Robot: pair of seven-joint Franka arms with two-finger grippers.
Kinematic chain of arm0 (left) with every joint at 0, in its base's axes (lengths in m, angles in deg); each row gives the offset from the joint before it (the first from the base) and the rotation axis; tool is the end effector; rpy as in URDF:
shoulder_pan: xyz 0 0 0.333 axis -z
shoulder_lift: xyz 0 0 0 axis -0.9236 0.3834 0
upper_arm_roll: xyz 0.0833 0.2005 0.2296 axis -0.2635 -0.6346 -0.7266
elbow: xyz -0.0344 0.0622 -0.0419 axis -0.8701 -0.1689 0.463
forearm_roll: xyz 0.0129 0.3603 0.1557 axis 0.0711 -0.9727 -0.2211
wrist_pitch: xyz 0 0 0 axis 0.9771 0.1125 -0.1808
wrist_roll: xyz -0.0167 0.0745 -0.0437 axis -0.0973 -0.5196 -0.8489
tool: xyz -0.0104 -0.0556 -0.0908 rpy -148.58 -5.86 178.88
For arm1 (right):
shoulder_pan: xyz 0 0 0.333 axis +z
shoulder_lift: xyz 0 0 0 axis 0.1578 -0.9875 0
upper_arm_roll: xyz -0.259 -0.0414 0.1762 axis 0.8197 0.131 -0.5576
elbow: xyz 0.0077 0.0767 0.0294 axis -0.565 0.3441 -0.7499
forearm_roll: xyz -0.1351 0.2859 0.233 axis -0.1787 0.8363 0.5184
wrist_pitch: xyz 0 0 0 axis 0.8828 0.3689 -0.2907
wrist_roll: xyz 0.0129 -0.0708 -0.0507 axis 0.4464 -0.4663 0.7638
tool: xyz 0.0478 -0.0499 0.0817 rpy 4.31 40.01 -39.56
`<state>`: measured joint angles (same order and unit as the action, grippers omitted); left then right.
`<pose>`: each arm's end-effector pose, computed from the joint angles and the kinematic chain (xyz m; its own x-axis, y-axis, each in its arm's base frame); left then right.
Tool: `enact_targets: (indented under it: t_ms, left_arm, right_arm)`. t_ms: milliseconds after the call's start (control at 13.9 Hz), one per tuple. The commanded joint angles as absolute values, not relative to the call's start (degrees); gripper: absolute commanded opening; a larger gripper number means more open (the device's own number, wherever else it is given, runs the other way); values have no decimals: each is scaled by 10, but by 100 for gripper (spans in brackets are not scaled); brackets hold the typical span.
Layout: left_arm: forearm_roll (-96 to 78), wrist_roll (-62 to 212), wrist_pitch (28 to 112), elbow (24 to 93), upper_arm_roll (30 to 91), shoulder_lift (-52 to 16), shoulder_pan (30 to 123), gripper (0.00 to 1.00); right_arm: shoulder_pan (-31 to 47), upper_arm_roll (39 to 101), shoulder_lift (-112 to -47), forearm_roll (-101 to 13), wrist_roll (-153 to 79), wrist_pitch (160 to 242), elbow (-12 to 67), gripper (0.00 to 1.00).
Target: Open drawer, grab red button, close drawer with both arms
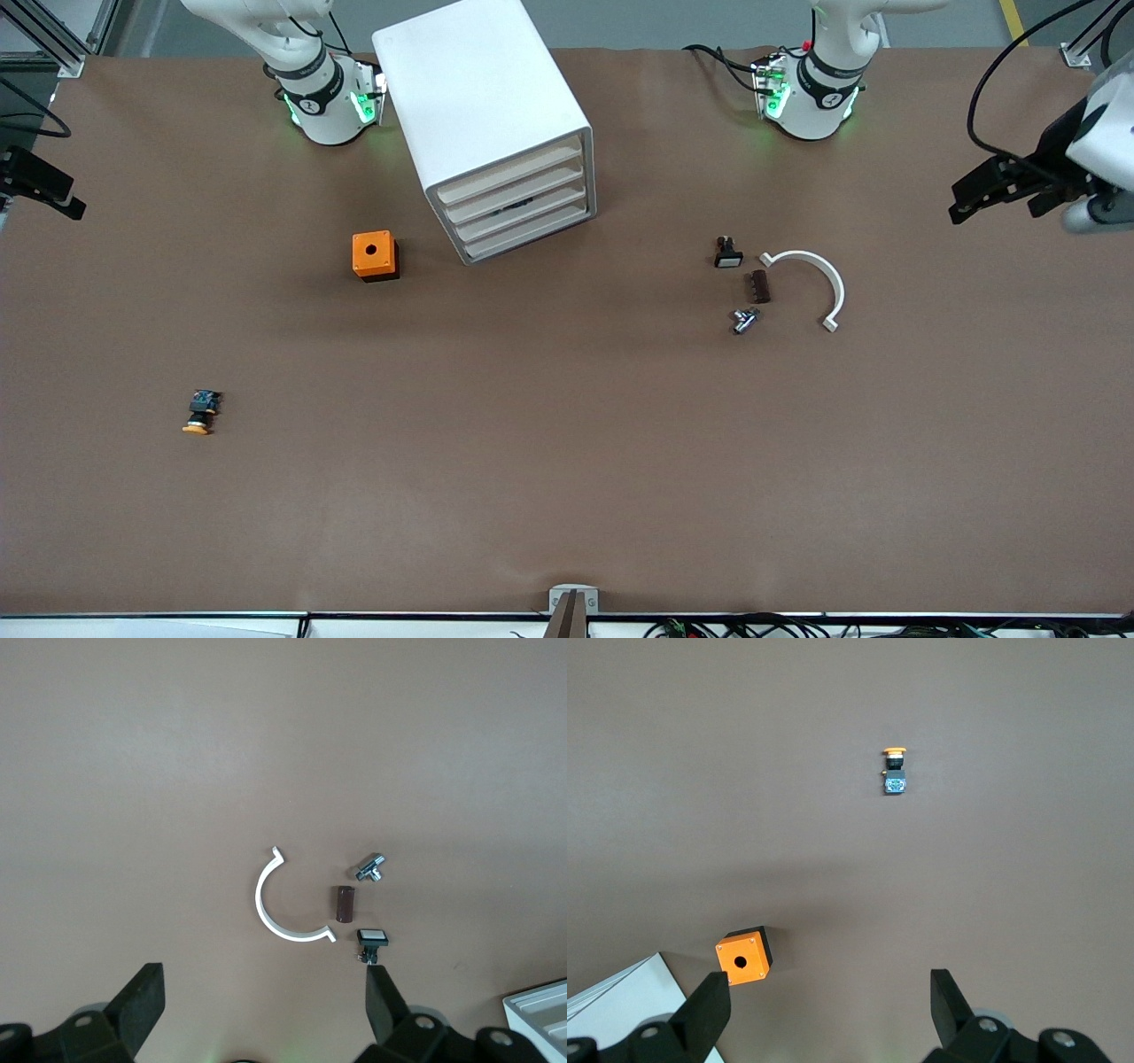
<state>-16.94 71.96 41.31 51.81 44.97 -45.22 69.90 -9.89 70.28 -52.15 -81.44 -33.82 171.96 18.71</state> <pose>0.5380 -0.0493 0.6189 0.9963 0.0716 -0.0469 0.0718 -0.9974 0.0037 0.5227 -0.0622 0.6584 0.9968 -0.0796 0.0078 -0.0796 -0.9968 -0.0014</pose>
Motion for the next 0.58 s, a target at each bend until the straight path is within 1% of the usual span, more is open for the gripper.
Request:
enact_targets:
  t_ms: [0,288,360,504]
  left_arm:
    - [-181,716,414,496,455,-395,707,100]
    - [-172,598,444,487,485,-307,711,100]
    - [-172,554,446,478,494,-283,715,100]
    - [-172,470,446,439,498,-223,741,100]
  right_arm:
    - [-107,698,-507,-805,-345,1718,199,100]
    - [-107,698,-507,-805,-345,1717,199,100]
    - [-107,698,-508,-805,-345,1717,199,100]
    - [-107,698,-508,-805,-345,1717,199,100]
